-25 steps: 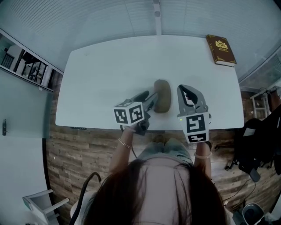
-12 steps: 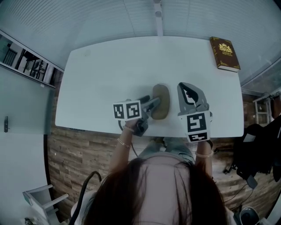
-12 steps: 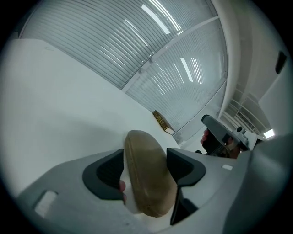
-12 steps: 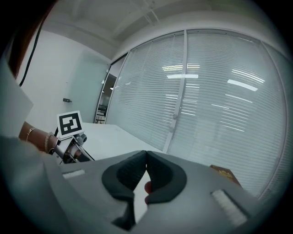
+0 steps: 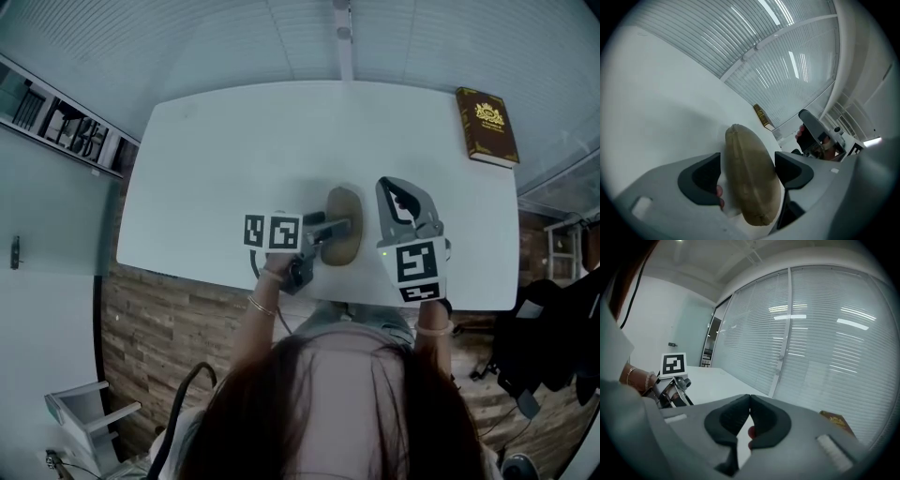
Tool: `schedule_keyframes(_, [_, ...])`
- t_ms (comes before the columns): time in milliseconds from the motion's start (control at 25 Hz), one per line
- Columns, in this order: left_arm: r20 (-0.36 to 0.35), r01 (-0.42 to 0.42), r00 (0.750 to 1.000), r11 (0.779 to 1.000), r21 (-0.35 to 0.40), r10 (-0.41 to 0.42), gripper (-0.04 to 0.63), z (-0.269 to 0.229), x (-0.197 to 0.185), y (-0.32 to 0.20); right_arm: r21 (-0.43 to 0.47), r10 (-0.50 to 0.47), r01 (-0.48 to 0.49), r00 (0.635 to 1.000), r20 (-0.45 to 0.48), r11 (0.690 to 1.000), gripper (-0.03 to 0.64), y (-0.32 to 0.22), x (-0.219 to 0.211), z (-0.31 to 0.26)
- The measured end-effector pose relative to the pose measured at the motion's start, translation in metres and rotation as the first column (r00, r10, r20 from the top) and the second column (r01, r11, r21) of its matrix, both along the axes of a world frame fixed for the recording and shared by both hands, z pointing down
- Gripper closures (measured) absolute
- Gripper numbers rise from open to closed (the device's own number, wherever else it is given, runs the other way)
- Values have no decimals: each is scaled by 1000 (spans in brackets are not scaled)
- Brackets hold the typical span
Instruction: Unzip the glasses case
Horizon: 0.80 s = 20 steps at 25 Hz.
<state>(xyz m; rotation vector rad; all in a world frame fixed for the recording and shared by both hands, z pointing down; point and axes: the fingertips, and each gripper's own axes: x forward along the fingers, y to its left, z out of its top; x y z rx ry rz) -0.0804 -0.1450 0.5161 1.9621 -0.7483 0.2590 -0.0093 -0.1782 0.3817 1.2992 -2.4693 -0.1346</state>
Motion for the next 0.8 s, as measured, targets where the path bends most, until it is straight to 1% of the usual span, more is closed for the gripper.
schedule_keyframes(240, [1, -55, 998, 998, -26, 55, 241, -2, 22, 0, -6, 4, -4, 1000, 8, 1000, 614, -10, 9, 3])
schedule_keyframes(480, [27, -68, 997, 997, -27, 69, 242, -2, 41, 0, -4, 3, -3, 1000, 16, 1000, 614, -15, 18, 3])
schedule_keyframes(640, [36, -79, 996, 996, -32, 80, 267, -1, 52, -1, -7, 2, -1, 1000, 31, 1000, 614, -18, 22, 3])
schedule_keyframes(800, [67, -104, 992, 995, -9, 105, 284, -2, 57, -1, -8, -2, 3, 999, 37, 1000, 614, -21, 24, 3])
